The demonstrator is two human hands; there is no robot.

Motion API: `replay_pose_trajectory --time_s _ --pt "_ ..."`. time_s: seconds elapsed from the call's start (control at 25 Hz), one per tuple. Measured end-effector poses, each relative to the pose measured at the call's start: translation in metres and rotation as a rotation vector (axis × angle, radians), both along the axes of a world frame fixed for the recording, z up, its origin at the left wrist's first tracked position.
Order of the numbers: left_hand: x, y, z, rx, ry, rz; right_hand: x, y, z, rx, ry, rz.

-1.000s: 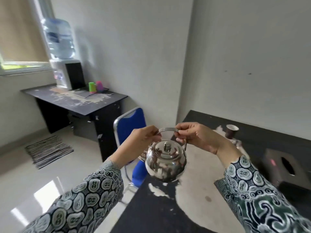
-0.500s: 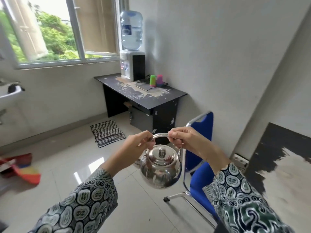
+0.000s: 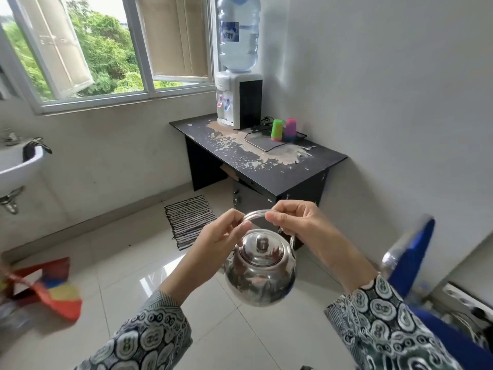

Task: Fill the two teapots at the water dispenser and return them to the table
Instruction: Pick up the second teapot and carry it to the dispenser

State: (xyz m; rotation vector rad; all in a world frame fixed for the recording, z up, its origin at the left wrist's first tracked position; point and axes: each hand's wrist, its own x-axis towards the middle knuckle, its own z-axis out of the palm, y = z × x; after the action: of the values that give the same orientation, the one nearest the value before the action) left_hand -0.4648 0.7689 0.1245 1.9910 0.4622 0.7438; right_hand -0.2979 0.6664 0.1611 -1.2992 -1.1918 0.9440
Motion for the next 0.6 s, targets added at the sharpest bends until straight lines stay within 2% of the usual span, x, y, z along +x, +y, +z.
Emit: replay_pose_trajectory --time_s 0.16,0.28,0.4,0.6 --pt "0.024 0.088 -0.013 -0.005 0.002 0.068 0.023 0.096 -0.002 0.022 0.053 -0.04" --pt "0.047 0.153 -0.03 0.144 0.165 0.221 0.036 0.174 -0.009 0.025 0.087 -0.105" --pt "0.071 0.223 -0.05 0.222 0.251 0.282 0.047 0.259 -0.022 0.037 0.136 -0.162" --pt "0.111 0.369 -0.055 0.164 0.199 0.367 0.066 0.413 -0.027 0.029 0.156 -0.257"
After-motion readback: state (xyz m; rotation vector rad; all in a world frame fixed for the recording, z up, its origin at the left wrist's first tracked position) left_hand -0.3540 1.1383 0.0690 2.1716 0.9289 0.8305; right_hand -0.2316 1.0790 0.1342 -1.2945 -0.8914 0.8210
